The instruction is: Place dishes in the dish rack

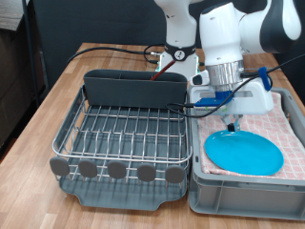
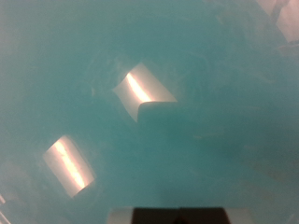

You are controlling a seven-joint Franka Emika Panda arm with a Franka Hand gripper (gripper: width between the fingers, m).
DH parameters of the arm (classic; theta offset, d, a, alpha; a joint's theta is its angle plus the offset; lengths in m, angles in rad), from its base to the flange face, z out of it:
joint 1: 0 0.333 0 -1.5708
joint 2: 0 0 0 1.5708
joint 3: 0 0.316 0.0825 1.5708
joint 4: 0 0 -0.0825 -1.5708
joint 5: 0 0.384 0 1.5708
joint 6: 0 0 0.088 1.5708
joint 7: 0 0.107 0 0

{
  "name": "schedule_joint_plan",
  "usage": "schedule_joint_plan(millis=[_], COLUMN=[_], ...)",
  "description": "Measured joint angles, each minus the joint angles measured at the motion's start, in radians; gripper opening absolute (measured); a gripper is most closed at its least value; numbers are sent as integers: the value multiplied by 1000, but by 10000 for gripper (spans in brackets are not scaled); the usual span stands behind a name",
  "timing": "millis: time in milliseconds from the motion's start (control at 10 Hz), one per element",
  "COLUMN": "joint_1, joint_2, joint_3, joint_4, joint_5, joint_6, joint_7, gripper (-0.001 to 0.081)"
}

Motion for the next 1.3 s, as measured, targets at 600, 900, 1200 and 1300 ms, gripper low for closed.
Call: schedule_joint_plan(millis=[600,900,1200,1300], joint_1=[100,139,126,116], joint_2=[-55,-119,-140,-140], joint_3=[-134,-190,-168,-151], joint_4=[-43,-103,-130,-130], joint_5=[-360,-469,-346,-264], joint_6=[-2,-6,-6,-6], joint_7=[344,447,334,254], gripper=[480,750,800,800])
